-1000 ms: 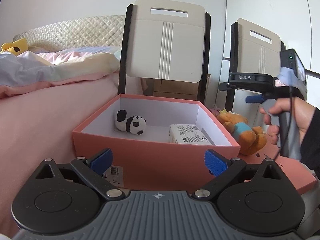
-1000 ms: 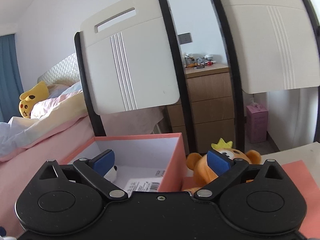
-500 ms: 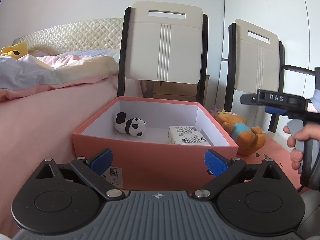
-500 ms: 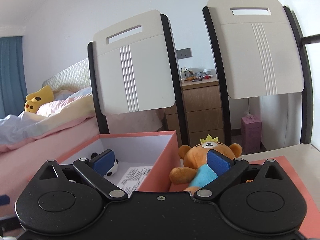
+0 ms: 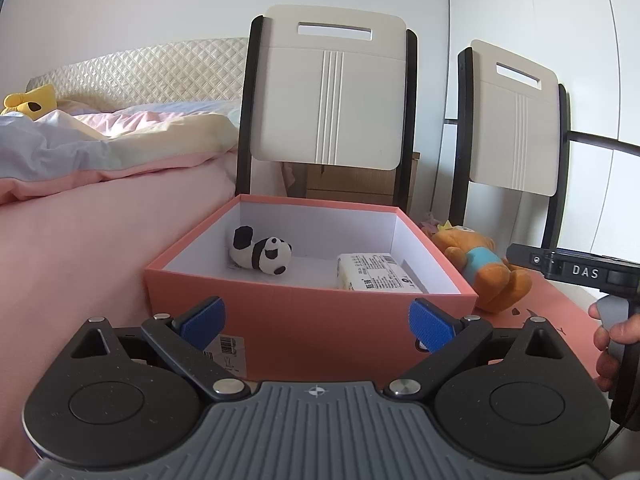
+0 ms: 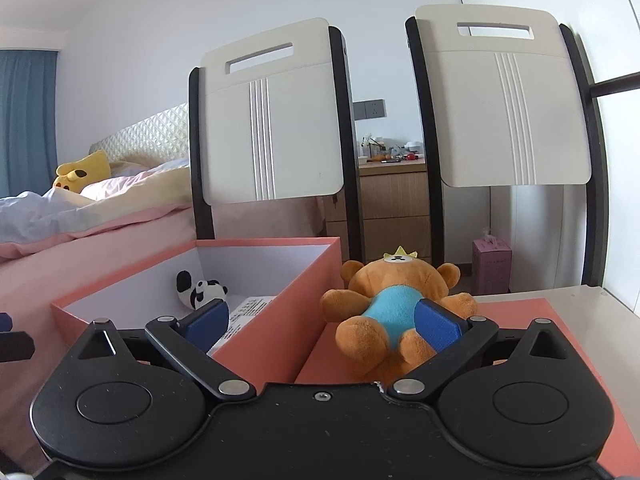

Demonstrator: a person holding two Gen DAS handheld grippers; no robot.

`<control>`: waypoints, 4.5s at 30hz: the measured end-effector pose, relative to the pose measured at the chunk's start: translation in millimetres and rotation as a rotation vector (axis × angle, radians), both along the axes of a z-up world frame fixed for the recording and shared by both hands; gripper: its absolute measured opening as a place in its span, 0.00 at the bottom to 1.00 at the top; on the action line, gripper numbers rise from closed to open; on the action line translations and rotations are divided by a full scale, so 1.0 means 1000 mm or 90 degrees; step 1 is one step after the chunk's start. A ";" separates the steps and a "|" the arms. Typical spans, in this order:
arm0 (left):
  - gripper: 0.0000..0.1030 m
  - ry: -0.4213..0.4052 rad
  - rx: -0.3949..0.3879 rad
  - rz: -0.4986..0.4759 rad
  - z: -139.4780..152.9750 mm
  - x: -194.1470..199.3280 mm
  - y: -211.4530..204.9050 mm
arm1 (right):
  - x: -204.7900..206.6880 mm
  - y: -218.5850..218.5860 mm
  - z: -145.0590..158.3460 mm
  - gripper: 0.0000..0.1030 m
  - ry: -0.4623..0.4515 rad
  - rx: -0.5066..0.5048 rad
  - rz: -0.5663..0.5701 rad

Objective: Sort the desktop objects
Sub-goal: 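Move the right gripper toward the brown teddy bear, then withdraw the right gripper from the bear while the left gripper moves toward the teddy bear, then lower the left gripper onto the brown teddy bear and close on it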

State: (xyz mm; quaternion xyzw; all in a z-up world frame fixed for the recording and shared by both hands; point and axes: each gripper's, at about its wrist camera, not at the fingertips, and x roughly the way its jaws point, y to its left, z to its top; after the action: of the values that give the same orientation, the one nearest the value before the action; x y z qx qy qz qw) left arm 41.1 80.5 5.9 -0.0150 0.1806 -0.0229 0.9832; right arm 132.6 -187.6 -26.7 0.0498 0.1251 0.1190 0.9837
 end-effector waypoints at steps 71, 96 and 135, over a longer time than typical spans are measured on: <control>0.97 -0.051 0.005 -0.049 -0.002 -0.009 -0.011 | -0.038 -0.016 0.012 0.99 -0.030 -0.016 -0.067; 0.96 -0.011 0.010 -0.186 -0.028 0.003 -0.127 | -0.061 -0.073 0.042 0.99 -0.126 0.072 -0.198; 0.97 0.007 0.094 -0.075 -0.061 0.155 -0.262 | -0.078 -0.154 0.027 0.99 -0.073 0.169 -0.261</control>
State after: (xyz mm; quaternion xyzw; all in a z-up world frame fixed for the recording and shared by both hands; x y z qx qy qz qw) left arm 195.7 -181.2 -55.5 0.0678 0.1881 -0.0674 0.9775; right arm 54.3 -341.8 0.1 0.1964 0.0394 -0.0647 0.9776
